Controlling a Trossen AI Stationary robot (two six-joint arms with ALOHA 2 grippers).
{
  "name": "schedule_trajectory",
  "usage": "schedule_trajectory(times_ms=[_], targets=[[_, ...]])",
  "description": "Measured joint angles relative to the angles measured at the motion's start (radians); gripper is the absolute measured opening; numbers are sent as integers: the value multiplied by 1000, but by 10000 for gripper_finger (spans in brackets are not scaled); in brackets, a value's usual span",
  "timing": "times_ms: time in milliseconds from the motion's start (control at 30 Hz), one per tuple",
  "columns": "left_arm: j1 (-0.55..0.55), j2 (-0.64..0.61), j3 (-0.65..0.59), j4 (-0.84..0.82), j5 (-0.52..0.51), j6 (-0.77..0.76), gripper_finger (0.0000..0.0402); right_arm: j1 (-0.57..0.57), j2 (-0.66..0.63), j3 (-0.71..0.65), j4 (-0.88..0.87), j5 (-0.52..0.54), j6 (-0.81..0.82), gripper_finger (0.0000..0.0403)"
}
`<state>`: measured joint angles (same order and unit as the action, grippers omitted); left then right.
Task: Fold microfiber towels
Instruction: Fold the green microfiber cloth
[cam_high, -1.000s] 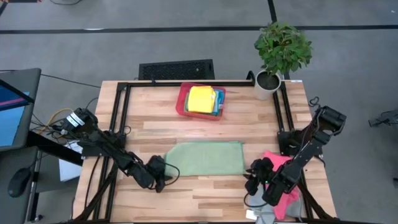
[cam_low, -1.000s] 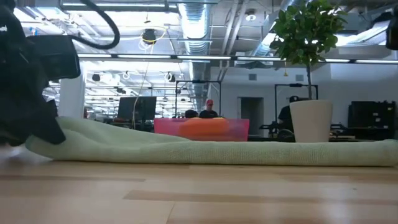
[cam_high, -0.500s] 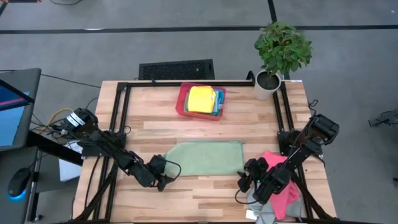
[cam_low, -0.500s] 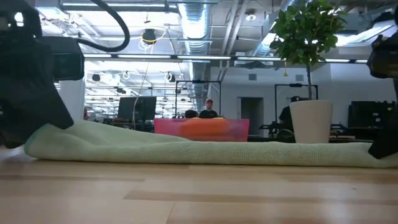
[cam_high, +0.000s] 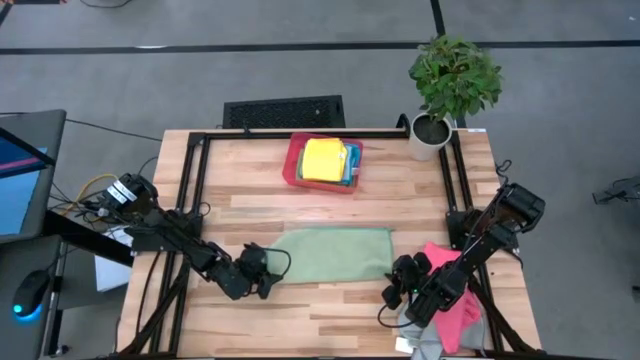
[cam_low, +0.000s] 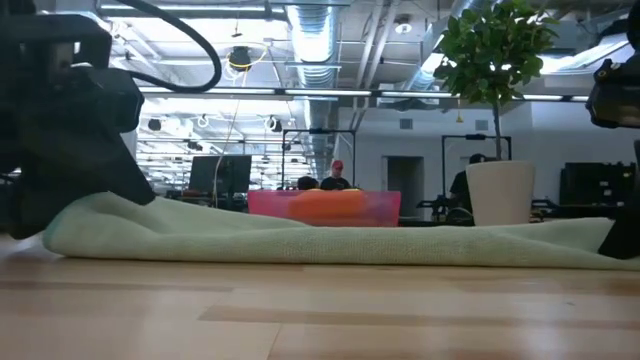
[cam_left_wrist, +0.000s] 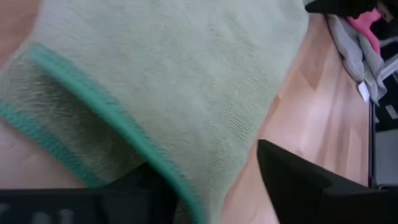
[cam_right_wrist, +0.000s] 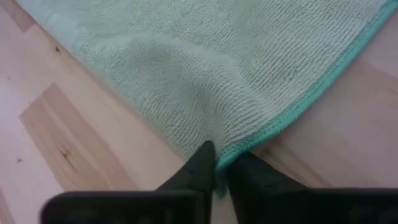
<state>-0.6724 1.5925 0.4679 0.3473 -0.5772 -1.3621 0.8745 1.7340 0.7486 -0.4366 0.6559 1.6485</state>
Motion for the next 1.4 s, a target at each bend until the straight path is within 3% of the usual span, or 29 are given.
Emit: schedule_trajectory(times_ms=[133, 300, 600, 833, 1100, 1400], targets=[[0, 0, 0, 13, 80, -45, 112, 0, 0, 0, -3, 0, -1, 15], [-5, 0, 0, 109, 198, -37, 13, 0, -14, 0, -35, -6, -7, 24], [-5, -86, 10, 138, 169, 61, 1, 0, -217, 0, -271, 46, -9, 9], [6, -286, 10, 49, 77, 216, 0, -51, -415, 0, -429, 112, -105, 14], [122, -567, 10, -257, -31, 375, 0, -274, -624, 0, -449, 146, -477, 14], [335, -812, 11, -451, -3, 602, 0, -582, -834, 1, -292, 140, -924, 15]])
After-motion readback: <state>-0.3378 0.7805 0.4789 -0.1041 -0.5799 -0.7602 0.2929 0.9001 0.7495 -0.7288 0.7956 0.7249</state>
